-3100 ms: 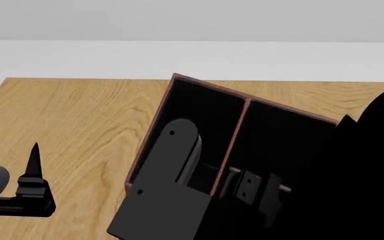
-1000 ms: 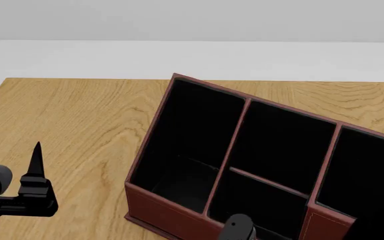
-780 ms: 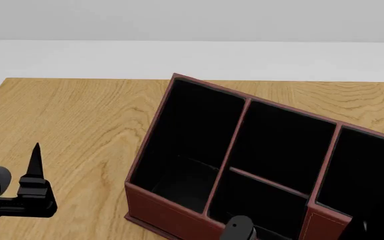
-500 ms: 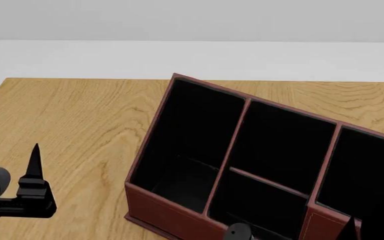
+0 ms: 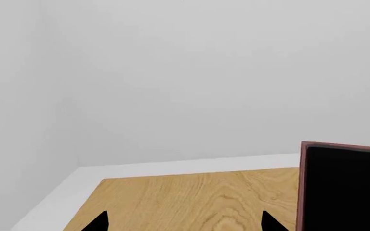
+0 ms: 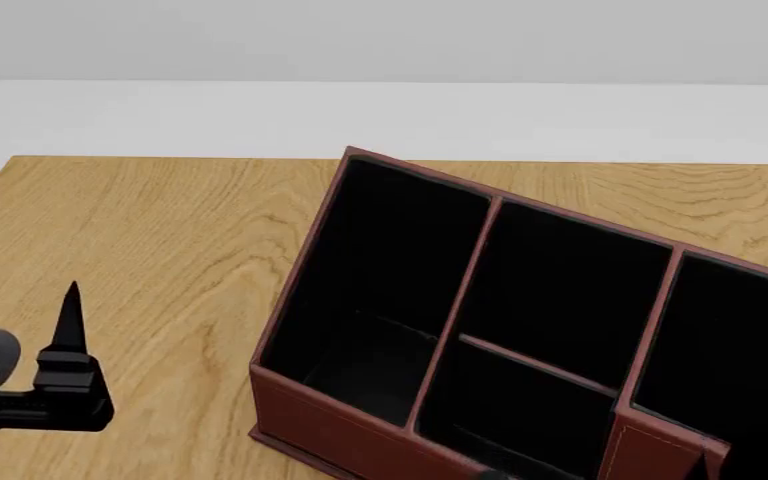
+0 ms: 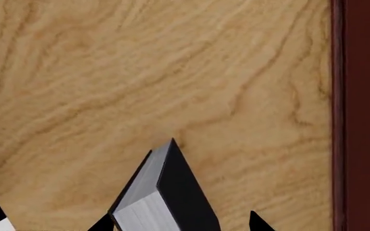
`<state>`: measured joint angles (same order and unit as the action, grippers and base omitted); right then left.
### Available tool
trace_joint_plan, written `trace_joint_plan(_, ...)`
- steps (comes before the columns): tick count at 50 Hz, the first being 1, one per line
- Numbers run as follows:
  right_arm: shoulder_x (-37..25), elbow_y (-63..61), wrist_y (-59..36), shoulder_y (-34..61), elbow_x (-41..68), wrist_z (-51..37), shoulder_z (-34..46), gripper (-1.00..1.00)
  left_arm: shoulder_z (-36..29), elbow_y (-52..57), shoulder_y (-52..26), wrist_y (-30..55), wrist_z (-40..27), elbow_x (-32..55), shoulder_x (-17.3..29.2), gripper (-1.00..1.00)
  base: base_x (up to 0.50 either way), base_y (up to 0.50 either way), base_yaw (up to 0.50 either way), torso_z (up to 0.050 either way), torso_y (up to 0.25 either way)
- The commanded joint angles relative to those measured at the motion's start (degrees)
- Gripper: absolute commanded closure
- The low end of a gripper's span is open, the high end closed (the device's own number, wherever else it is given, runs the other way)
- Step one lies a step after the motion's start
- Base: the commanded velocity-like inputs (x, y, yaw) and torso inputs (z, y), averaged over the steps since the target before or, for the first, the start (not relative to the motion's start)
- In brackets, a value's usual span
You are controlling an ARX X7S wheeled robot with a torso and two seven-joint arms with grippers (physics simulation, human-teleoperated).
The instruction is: Pick up the book and place it in the front compartment of the caddy.
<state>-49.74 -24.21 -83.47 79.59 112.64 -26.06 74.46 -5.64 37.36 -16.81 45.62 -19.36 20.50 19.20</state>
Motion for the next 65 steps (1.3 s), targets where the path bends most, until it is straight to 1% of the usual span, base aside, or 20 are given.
trace_joint_plan(1, 0.6, 0.8, -0.1, -1.1, -3.6, 3.0, -0.8, -1.00, 0.9, -0.1, 0.0, -1.1, 1.3, -0.5, -0.9, -1.00, 0.00, 0.00, 0.00, 0.000, 0.000)
trace_joint_plan(13, 0.5, 1.0, 0.7, -1.6, -4.5, 3.4, 0.2, -1.00, 0.8, -0.1, 0.2, -1.2, 1.0, -0.3, -0.8, -1.00, 0.00, 0.00, 0.00, 0.000, 0.000)
trace_joint_plan(14, 0.5, 0.8, 0.7, -1.5, -4.4, 3.2, 0.3, 1.00, 0.8, -0.1, 0.2, -1.2, 0.9, -0.2, -0.8, -1.00, 0.00, 0.00, 0.00, 0.000, 0.000)
trace_joint_plan(21, 0.8, 0.1, 1.1, 0.8, -1.7, 1.0, 0.8, 1.00, 0.9, 0.0, 0.2, -1.2, 0.8, 0.0, -0.7, -1.00, 0.00, 0.00, 0.00, 0.000, 0.000)
trace_joint_plan(30, 1.8, -2.3, 2.0, 5.8, 5.1, -4.1, 2.5, 1.00, 1.2, 0.3, 0.4, -1.2, 0.6, 0.4, -0.6, -1.00, 0.00, 0.00, 0.00, 0.000, 0.000)
trace_joint_plan(33, 2.5, -3.9, 2.8, 9.2, 9.8, -7.3, 3.9, 1.00, 1.4, 0.5, 0.6, -1.3, 0.6, 0.6, -0.5, -1.00, 0.00, 0.00, 0.00, 0.000, 0.000)
trace_joint_plan(42, 3.1, -5.7, 4.1, 17.8, 17.0, -12.2, 5.0, 1.00, 1.6, 0.6, 0.7, -1.6, 0.5, 0.9, -0.4, -1.00, 0.00, 0.00, 0.00, 0.000, 0.000)
trace_joint_plan(53, 3.3, -6.5, 4.7, 23.6, 21.2, -14.5, 5.7, 1.00, 1.7, 0.7, 1.0, -1.7, 0.3, 1.2, -0.2, -1.00, 0.00, 0.00, 0.00, 0.000, 0.000)
trace_joint_plan(65, 5.2, -6.7, 5.1, 30.9, 25.2, -16.7, 5.6, 1.00, 1.6, 0.1, 1.4, -2.9, 0.5, 1.2, 0.1, -1.00, 0.00, 0.00, 0.00, 0.000, 0.000)
